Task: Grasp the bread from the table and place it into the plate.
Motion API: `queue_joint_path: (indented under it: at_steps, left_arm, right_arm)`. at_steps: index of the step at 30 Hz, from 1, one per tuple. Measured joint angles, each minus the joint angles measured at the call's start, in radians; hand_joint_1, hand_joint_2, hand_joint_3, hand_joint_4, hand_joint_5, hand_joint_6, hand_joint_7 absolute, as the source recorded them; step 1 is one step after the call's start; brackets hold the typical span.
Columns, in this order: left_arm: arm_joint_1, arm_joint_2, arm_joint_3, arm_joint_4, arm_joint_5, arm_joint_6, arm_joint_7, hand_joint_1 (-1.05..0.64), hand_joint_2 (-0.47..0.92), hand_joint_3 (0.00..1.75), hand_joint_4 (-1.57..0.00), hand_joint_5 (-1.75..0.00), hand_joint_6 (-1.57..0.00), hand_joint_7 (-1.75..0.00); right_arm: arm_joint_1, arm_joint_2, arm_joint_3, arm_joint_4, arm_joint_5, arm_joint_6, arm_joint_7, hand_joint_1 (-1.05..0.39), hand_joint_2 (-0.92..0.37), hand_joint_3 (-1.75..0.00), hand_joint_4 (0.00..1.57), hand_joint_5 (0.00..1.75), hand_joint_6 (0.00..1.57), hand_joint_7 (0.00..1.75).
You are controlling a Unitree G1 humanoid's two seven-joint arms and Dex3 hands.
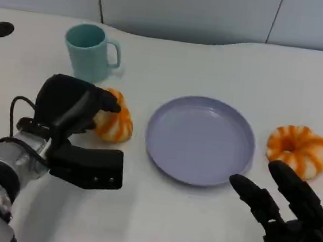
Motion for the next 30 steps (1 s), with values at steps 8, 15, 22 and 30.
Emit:
queue_joint_path:
  at_steps: [8, 15, 22, 30]
  left_arm:
    - [-0.02, 0.035, -0.001, -0.001, 0.007, -0.026, 0.0, 0.04, 0.7, 0.0, -1.34, -0.04, -1.24, -0.02]
    - [-0.031, 0.047, -0.005, -0.002, 0.012, -0.038, 0.009, 0.03, 0.69, 0.01, -1.34, -0.03, -1.24, -0.01]
    - [-0.031, 0.047, -0.004, -0.022, 0.011, -0.041, 0.008, 0.02, 0.7, 0.0, -1.39, -0.04, -1.23, 0.0]
    - [-0.032, 0.047, 0.001, -0.037, 0.008, -0.056, 0.013, 0.01, 0.7, 0.0, -1.38, -0.03, -1.23, 0.0]
  right_arm:
    - [0.0, 0.0, 0.0, 0.0, 0.0, 0.012, 0.001, -0.6, -0.92, -0.06, 0.62, 0.36, 0.74, 0.0]
    - [-0.001, 0.0, -0.007, 0.003, 0.004, 0.017, 0.005, -0.59, -0.92, -0.06, 0.62, 0.35, 0.75, 0.0]
    - [-0.005, 0.0, -0.011, 0.003, 0.006, 0.024, 0.015, -0.59, -0.92, -0.06, 0.63, 0.35, 0.75, 0.0]
    - [-0.014, 0.001, -0.014, 0.003, 0.006, 0.033, 0.015, -0.58, -0.92, -0.06, 0.64, 0.34, 0.75, 0.0]
